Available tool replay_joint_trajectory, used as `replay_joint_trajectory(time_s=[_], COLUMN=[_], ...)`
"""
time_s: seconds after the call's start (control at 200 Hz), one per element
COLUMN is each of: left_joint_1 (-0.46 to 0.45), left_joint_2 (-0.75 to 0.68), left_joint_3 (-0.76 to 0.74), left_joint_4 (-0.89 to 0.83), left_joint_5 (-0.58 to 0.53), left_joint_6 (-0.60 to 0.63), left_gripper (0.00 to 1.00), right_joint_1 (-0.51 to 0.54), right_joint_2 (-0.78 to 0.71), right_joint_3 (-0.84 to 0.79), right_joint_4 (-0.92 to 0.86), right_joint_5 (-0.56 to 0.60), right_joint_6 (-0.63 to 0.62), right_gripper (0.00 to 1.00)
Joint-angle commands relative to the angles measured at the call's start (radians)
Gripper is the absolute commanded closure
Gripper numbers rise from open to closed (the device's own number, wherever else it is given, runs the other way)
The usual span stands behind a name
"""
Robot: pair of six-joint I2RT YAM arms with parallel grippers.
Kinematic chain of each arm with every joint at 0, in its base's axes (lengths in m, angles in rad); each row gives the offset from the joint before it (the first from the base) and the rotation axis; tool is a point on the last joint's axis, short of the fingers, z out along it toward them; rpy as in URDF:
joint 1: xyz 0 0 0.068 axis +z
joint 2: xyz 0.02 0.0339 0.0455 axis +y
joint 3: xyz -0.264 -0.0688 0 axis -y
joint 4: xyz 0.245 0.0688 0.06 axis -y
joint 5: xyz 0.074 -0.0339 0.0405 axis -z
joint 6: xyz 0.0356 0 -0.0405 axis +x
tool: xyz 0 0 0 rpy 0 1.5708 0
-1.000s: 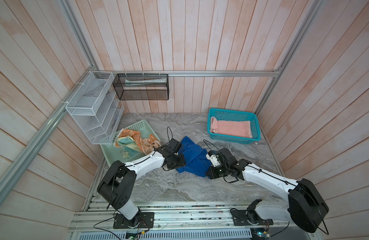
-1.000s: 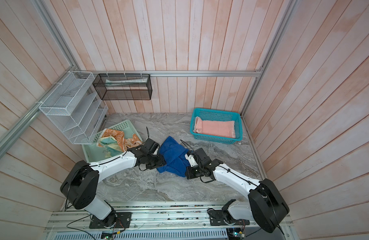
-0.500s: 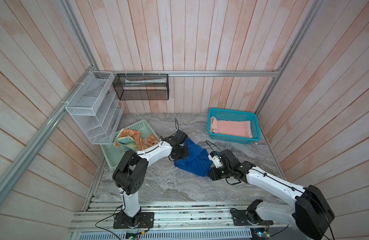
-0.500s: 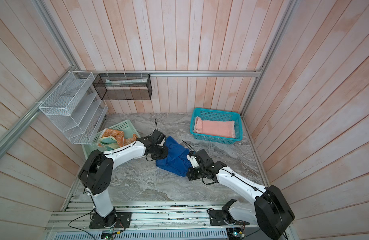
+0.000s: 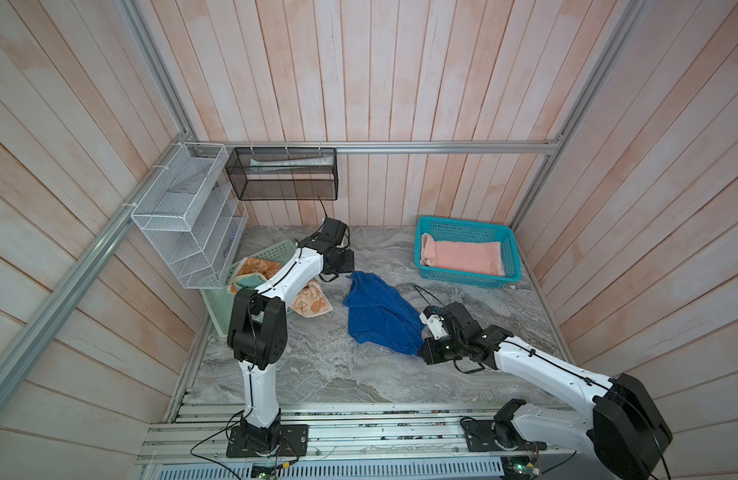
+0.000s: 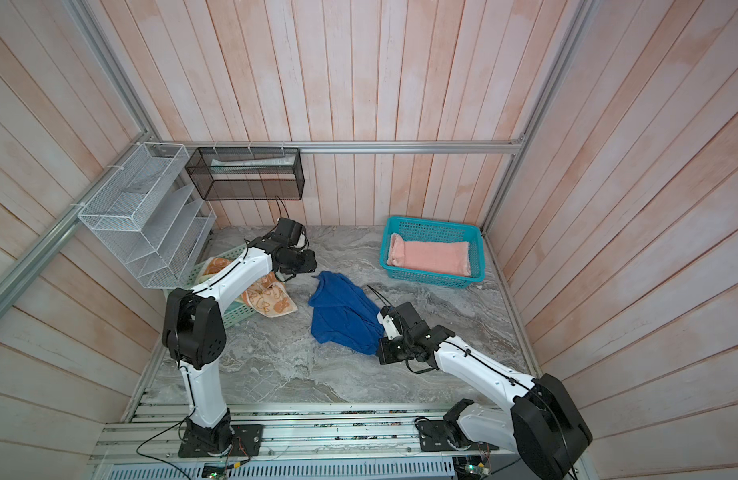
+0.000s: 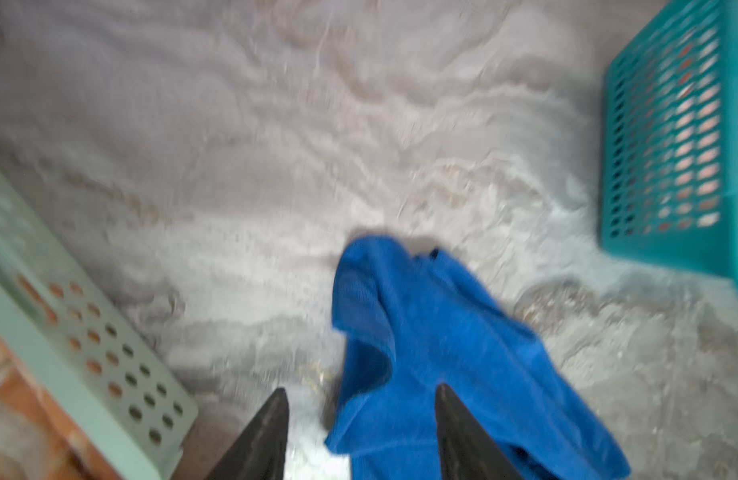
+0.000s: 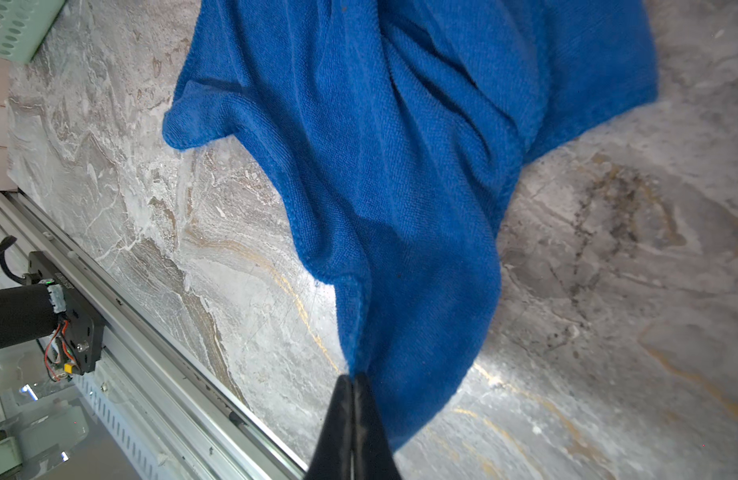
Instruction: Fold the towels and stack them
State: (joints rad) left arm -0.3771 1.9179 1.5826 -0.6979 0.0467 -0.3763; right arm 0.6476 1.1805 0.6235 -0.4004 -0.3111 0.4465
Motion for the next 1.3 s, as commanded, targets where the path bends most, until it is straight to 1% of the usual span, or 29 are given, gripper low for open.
replay_joint_trajectory(time_s=[0.0, 0.065, 0.155, 0.22, 0.3, 0.365, 0.42, 0.555, 0.665, 0.705, 0.73, 0.76, 0.835, 0.865, 0.925, 1.01, 1.055, 1.125, 1.2, 1.29], left_joint_1=[-0.017, -0.036, -0.090, -0.127, -0.169, -0.192, -0.206, -0.218, -0.218, -0.218, -0.218, -0.217, -0.216, -0.214, -0.202, -0.180, -0.175, -0.172, -0.185, -0.232], left_joint_2=[-0.183, -0.295, -0.410, -0.452, -0.475, -0.471, -0.457, -0.403, -0.349, -0.335, -0.329, -0.327, -0.345, -0.360, -0.389, -0.440, -0.463, -0.488, -0.494, -0.494], left_joint_3=[-0.236, -0.407, -0.589, -0.689, -0.788, -0.849, -0.877, -0.920, -0.941, -0.933, -0.925, -0.915, -0.890, -0.875, -0.832, -0.745, -0.673, -0.526, -0.361, -0.147], left_joint_4=[0.038, 0.114, 0.208, 0.282, 0.389, 0.481, 0.530, 0.643, 0.745, 0.755, 0.756, 0.756, 0.743, 0.728, 0.687, 0.601, 0.539, 0.449, 0.375, 0.267], left_joint_5=[0.004, 0.047, 0.105, 0.159, 0.197, 0.232, 0.241, 0.263, 0.312, 0.324, 0.327, 0.330, 0.320, 0.311, 0.298, 0.283, 0.269, 0.243, 0.220, 0.155], left_joint_6=[-0.159, -0.260, -0.392, -0.489, -0.596, -0.665, -0.705, -0.757, -0.799, -0.802, -0.801, -0.795, -0.773, -0.758, -0.714, -0.631, -0.577, -0.470, -0.384, -0.261], left_gripper=[0.42, 0.42, 0.42, 0.41, 0.40, 0.40, 0.40, 0.40, 0.41, 0.45, 0.50, 0.58, 0.83, 0.90, 1.00, 1.00, 1.00, 1.00, 1.00, 1.00], right_joint_1=[0.004, 0.005, 0.005, 0.006, 0.006, 0.006, 0.007, 0.006, 0.006, 0.007, 0.006, 0.006, 0.007, 0.005, 0.006, 0.006, 0.006, 0.005, 0.005, 0.005], right_joint_2=[-0.004, 0.012, 0.030, 0.033, 0.034, 0.033, 0.031, 0.020, 0.007, 0.002, -0.002, -0.006, -0.017, -0.022, -0.037, -0.065, -0.081, -0.107, -0.133, -0.149], right_joint_3=[-0.003, 0.004, 0.012, 0.009, 0.004, -0.001, -0.004, -0.012, -0.018, -0.020, -0.020, -0.018, -0.007, 0.004, 0.038, 0.119, 0.174, 0.276, 0.395, 0.568], right_joint_4=[0.004, 0.006, 0.005, 0.019, 0.033, 0.039, 0.041, 0.035, 0.032, 0.031, 0.029, 0.027, 0.013, 0.001, -0.030, -0.096, -0.135, -0.196, -0.246, -0.303], right_joint_5=[0.009, -0.001, 0.006, 0.002, -0.003, -0.007, -0.007, -0.001, 0.008, 0.010, 0.012, 0.014, 0.023, 0.030, 0.053, 0.108, 0.141, 0.210, 0.295, 0.396], right_joint_6=[0.013, 0.009, 0.015, 0.019, 0.026, 0.029, 0.029, 0.029, 0.034, 0.037, 0.039, 0.042, 0.046, 0.047, 0.042, 0.023, 0.007, -0.021, -0.066, -0.140], right_gripper=[1.00, 1.00, 1.00, 1.00, 1.00, 1.00, 1.00, 1.00, 1.00, 1.00, 1.00, 1.00, 1.00, 1.00, 1.00, 1.00, 1.00, 1.00, 1.00, 1.00])
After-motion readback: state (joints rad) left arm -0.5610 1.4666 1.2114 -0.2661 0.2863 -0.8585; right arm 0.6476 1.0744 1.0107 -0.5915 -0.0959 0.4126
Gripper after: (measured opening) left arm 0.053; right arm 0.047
